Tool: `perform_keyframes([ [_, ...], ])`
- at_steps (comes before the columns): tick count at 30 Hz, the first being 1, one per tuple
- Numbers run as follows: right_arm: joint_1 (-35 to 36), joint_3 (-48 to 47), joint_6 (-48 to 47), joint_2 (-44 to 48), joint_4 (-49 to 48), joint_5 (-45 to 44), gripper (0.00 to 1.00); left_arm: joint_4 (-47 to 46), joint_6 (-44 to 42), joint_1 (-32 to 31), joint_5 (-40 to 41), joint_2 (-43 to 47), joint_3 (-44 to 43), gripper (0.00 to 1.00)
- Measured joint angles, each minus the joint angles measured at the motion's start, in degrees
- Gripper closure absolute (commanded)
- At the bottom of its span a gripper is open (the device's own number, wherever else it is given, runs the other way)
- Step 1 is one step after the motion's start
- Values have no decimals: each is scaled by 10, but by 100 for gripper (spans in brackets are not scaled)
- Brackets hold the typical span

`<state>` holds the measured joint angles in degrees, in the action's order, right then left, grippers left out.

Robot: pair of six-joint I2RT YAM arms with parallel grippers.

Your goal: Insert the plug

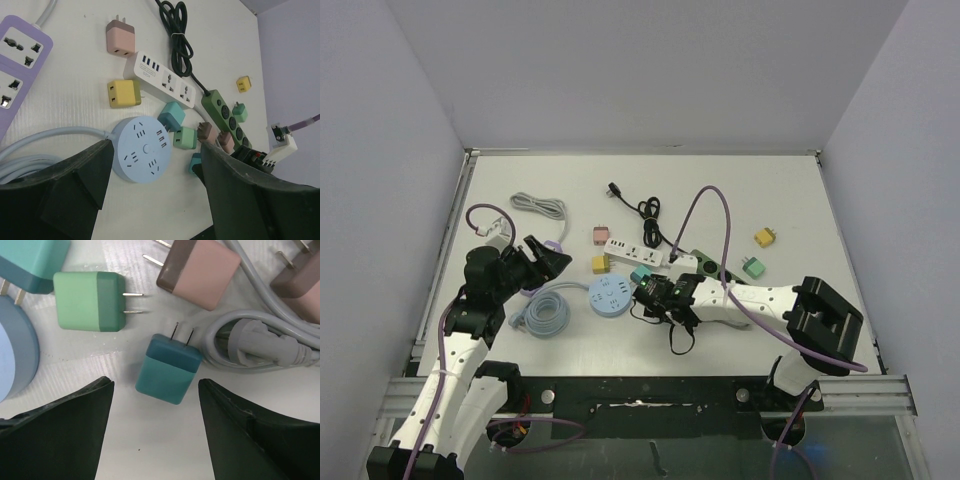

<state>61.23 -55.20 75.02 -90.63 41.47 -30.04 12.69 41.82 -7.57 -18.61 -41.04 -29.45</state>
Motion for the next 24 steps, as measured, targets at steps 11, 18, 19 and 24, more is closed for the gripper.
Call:
perform_keyframes([
  [11, -17, 14, 54, -3, -7, -7, 46, -1, 5, 0, 3, 6, 7, 31],
  [18, -36, 35, 27, -3, -49, 4, 54, -23, 10, -2, -14, -14, 11, 31],
  [19, -38, 36, 21, -3, -56, 7, 54, -29, 11, -3, -18, -16, 14, 31],
  [24, -39, 40, -16, -3, -82, 11, 57, -61, 18, -7, -39, -25, 23, 31],
])
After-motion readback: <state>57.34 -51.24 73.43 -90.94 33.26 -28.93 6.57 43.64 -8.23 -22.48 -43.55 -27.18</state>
